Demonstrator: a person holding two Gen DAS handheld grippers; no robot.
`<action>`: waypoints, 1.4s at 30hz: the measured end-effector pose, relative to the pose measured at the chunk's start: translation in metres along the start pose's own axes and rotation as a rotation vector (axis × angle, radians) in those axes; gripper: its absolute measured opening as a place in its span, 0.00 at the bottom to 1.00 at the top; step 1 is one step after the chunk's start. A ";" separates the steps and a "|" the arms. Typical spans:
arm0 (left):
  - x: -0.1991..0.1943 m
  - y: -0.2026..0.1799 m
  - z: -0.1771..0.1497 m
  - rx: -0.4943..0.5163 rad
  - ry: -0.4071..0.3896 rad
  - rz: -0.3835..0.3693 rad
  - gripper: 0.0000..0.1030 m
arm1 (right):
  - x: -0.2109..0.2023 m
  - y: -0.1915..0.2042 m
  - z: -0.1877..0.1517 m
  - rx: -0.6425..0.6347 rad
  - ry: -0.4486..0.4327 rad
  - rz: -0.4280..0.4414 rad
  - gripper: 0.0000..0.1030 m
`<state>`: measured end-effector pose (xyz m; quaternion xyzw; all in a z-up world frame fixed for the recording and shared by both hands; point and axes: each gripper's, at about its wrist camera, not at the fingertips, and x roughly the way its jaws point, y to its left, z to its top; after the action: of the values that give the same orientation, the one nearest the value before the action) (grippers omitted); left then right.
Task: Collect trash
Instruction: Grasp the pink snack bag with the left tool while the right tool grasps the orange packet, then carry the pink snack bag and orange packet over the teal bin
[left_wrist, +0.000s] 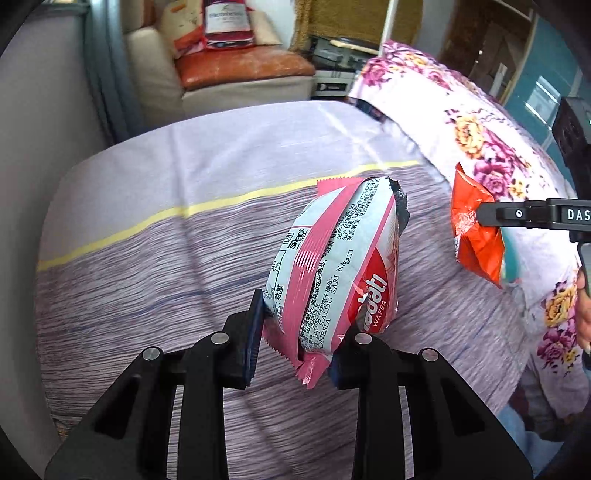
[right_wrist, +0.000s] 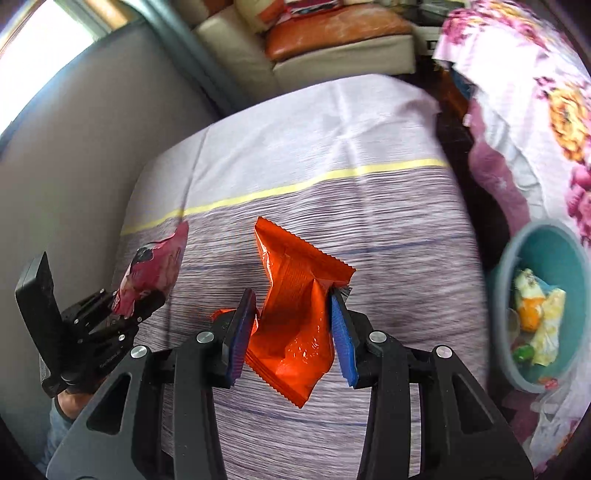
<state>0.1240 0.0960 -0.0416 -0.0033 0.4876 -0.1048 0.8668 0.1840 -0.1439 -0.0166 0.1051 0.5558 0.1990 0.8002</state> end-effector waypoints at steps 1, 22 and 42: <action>0.001 -0.011 0.003 0.011 0.001 -0.006 0.29 | -0.008 -0.010 -0.002 0.013 -0.013 -0.003 0.37; 0.072 -0.246 0.051 0.214 0.081 -0.220 0.29 | -0.117 -0.220 -0.051 0.292 -0.196 -0.119 0.37; 0.144 -0.338 0.065 0.260 0.194 -0.255 0.29 | -0.125 -0.310 -0.058 0.380 -0.190 -0.157 0.37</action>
<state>0.1913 -0.2672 -0.0928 0.0570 0.5466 -0.2755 0.7887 0.1542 -0.4805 -0.0522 0.2287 0.5121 0.0173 0.8277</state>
